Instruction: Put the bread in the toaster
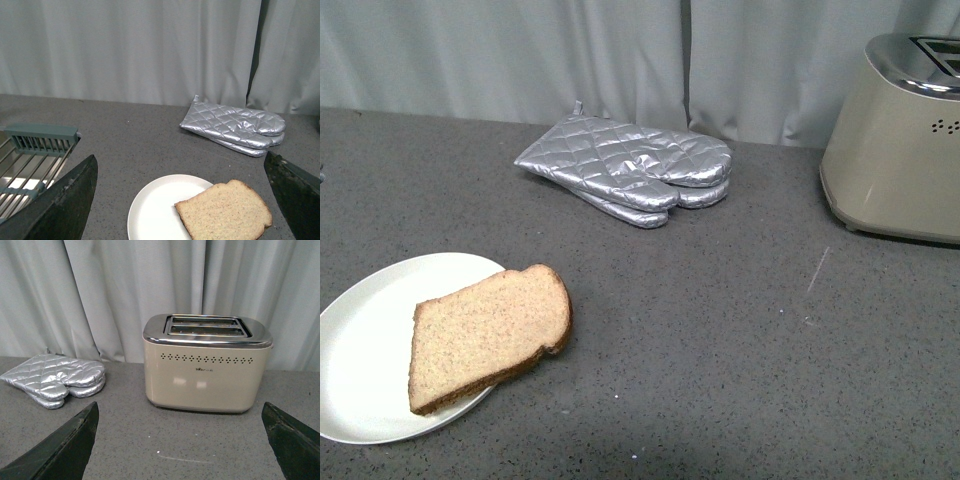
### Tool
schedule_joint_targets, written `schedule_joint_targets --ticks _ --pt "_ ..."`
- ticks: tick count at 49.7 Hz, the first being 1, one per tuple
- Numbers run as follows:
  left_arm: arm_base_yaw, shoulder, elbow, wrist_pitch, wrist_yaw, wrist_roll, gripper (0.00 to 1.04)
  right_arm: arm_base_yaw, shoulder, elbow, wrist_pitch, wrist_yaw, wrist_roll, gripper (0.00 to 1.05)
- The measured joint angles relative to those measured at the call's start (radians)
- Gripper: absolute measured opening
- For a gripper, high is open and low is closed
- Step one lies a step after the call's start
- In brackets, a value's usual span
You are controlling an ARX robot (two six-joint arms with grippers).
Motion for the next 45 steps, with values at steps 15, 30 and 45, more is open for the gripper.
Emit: schedule_joint_targets --ticks 15,30,45 --pt "0.000 0.000 0.000 0.000 0.000 0.000 0.98 0.000 0.000 0.000 0.000 0.000 0.000 0.95" --pt "0.000 0.000 0.000 0.000 0.000 0.000 0.98 0.000 0.000 0.000 0.000 0.000 0.000 0.95" --pt "0.000 0.000 0.000 0.000 0.000 0.000 0.98 0.000 0.000 0.000 0.000 0.000 0.000 0.95"
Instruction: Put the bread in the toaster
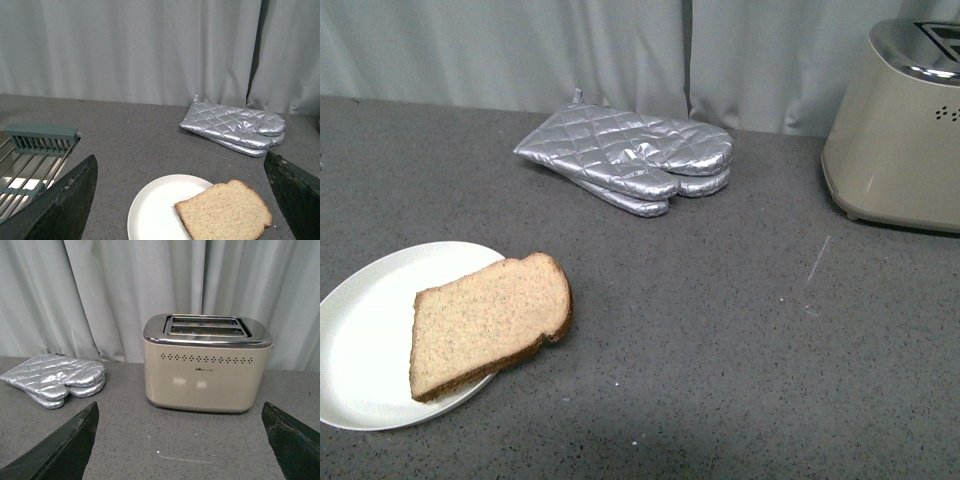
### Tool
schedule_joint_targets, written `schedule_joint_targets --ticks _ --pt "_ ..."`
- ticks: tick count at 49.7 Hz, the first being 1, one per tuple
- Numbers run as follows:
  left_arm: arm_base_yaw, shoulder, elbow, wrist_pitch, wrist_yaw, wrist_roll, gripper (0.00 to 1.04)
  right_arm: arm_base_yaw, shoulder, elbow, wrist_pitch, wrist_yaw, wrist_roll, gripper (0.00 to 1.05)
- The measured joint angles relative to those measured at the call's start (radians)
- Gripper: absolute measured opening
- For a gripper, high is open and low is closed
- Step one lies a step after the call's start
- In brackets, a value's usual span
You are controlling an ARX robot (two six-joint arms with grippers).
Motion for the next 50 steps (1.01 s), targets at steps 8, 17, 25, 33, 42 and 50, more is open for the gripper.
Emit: schedule_joint_targets --ticks 8,17,25,33,42,50 --pt "0.000 0.000 0.000 0.000 0.000 0.000 0.98 0.000 0.000 0.000 0.000 0.000 0.000 0.95" --pt "0.000 0.000 0.000 0.000 0.000 0.000 0.98 0.000 0.000 0.000 0.000 0.000 0.000 0.95" --pt "0.000 0.000 0.000 0.000 0.000 0.000 0.98 0.000 0.000 0.000 0.000 0.000 0.000 0.95" --pt "0.000 0.000 0.000 0.000 0.000 0.000 0.98 0.000 0.000 0.000 0.000 0.000 0.000 0.95" --pt "0.000 0.000 0.000 0.000 0.000 0.000 0.98 0.000 0.000 0.000 0.000 0.000 0.000 0.95" --pt "0.000 0.000 0.000 0.000 0.000 0.000 0.98 0.000 0.000 0.000 0.000 0.000 0.000 0.95"
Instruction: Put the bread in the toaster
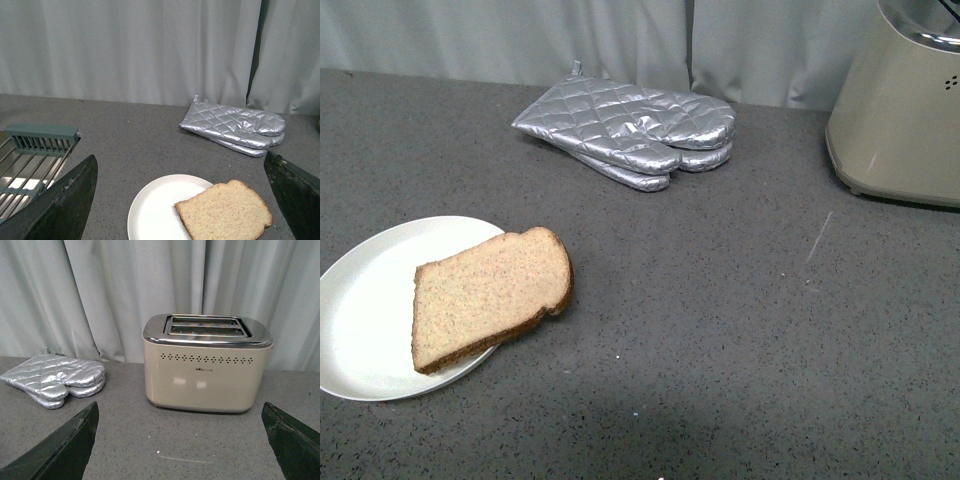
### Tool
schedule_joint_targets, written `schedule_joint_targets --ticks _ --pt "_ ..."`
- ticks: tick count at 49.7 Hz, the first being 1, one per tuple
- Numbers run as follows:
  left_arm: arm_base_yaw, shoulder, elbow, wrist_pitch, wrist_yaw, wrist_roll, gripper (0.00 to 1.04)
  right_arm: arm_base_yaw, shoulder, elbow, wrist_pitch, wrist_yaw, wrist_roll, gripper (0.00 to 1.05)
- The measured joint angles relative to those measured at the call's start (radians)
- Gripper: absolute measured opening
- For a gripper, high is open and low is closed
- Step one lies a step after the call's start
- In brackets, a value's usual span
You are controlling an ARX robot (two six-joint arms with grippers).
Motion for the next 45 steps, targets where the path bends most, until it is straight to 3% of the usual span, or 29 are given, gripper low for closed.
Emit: schedule_joint_targets --ticks 45 --pt "-0.003 0.000 0.000 0.000 -0.001 0.000 0.98 -0.002 0.000 0.000 0.000 0.000 0.000 0.95"
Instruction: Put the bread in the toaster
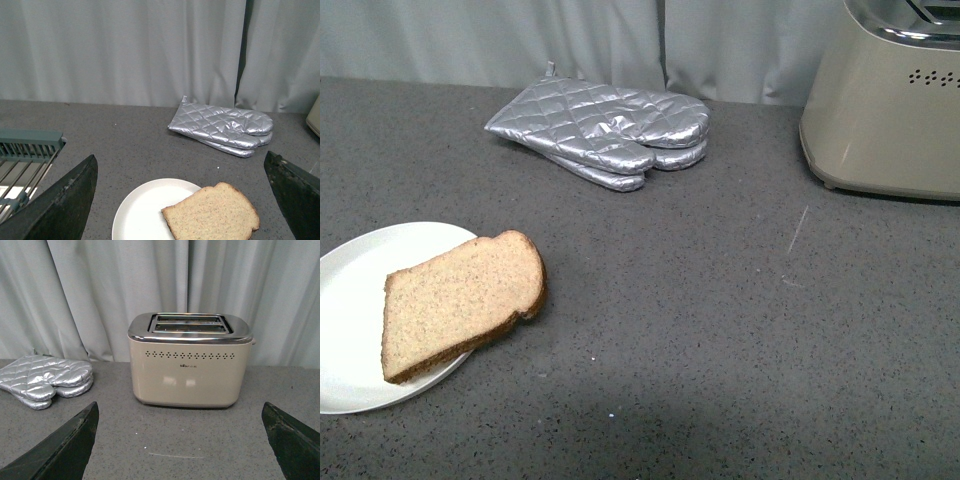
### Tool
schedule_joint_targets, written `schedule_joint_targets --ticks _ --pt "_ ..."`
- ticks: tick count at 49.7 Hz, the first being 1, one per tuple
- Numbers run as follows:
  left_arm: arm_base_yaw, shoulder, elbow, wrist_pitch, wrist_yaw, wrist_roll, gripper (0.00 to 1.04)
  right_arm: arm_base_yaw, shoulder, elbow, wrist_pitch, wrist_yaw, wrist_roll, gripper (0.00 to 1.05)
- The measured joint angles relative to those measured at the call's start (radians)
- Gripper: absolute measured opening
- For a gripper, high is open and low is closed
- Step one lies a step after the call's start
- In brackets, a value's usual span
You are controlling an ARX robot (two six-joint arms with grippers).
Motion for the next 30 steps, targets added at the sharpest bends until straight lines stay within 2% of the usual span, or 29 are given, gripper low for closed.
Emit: schedule_joint_targets --ticks 20,24,26,30 --pt "0.005 0.008 0.003 -0.010 0.020 -0.014 0.98 0.000 0.000 0.000 0.000 0.000 0.000 0.95" --pt "0.049 0.119 0.071 -0.185 0.174 -0.217 0.98 0.000 0.000 0.000 0.000 0.000 0.000 0.95" --pt "0.067 0.188 0.089 -0.221 0.216 -0.324 0.98 0.000 0.000 0.000 0.000 -0.001 0.000 0.95" --pt "0.105 0.328 0.095 -0.184 0.253 -0.533 0.98 0.000 0.000 0.000 0.000 -0.001 0.000 0.95"
